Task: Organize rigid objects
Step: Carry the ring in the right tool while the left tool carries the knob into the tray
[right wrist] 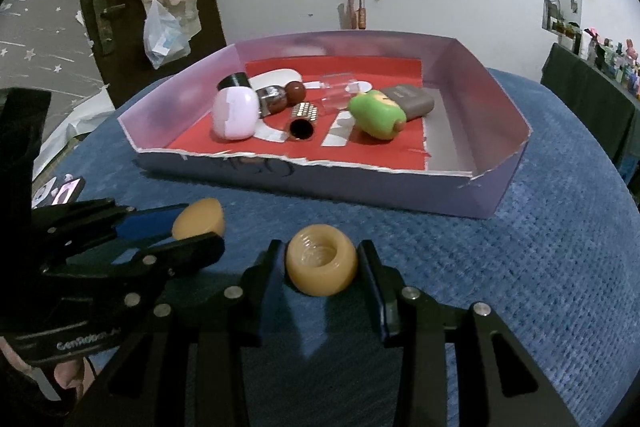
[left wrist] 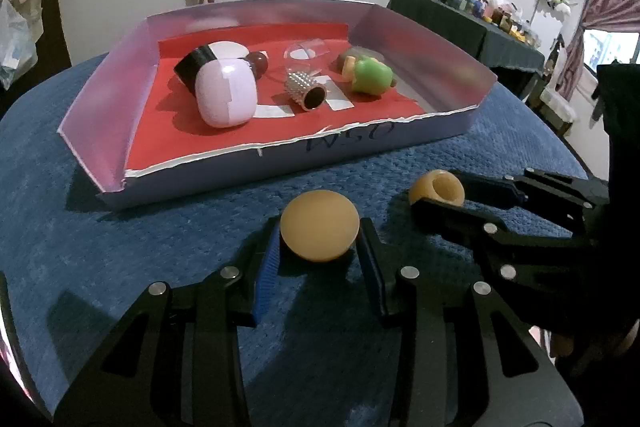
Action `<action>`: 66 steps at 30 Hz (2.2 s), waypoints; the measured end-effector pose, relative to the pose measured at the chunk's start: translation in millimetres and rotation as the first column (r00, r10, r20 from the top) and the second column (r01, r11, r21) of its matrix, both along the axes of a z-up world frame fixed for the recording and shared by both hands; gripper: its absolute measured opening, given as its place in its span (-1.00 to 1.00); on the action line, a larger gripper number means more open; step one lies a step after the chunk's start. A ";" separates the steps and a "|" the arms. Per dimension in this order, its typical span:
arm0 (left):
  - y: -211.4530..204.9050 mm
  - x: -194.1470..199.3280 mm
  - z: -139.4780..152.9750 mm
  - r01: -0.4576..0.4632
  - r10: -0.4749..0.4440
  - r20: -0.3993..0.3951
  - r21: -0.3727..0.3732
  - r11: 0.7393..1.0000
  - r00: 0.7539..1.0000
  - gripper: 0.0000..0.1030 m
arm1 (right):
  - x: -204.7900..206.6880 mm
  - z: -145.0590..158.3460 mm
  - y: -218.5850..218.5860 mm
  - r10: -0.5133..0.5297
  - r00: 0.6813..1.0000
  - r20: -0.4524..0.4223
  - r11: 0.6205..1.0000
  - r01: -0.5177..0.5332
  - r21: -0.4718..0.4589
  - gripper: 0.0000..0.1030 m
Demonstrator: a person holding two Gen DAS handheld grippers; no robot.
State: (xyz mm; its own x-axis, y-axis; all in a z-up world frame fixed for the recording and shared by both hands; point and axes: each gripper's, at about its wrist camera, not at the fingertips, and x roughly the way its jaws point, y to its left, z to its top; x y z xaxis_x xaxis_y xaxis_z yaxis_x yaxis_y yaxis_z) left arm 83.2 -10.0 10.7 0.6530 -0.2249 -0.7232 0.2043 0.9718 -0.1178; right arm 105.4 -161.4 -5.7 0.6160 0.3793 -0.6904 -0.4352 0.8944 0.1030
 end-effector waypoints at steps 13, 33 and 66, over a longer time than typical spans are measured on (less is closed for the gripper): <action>8.5 -10.7 13.4 -0.012 0.013 0.035 -0.021 1.000 0.999 -0.30 | -20.7 15.2 16.9 0.054 0.998 0.029 0.998 -0.055 0.016 -0.23; 14.6 -4.6 49.7 -0.019 0.023 0.111 -0.033 0.999 0.994 -0.30 | -25.4 49.0 15.4 0.078 0.993 0.088 0.994 -0.084 0.064 -0.23; 18.0 53.9 57.5 -0.015 0.016 0.042 -0.028 0.999 0.999 -0.30 | 40.3 65.2 2.8 0.047 0.996 0.072 0.994 -0.054 0.094 -0.23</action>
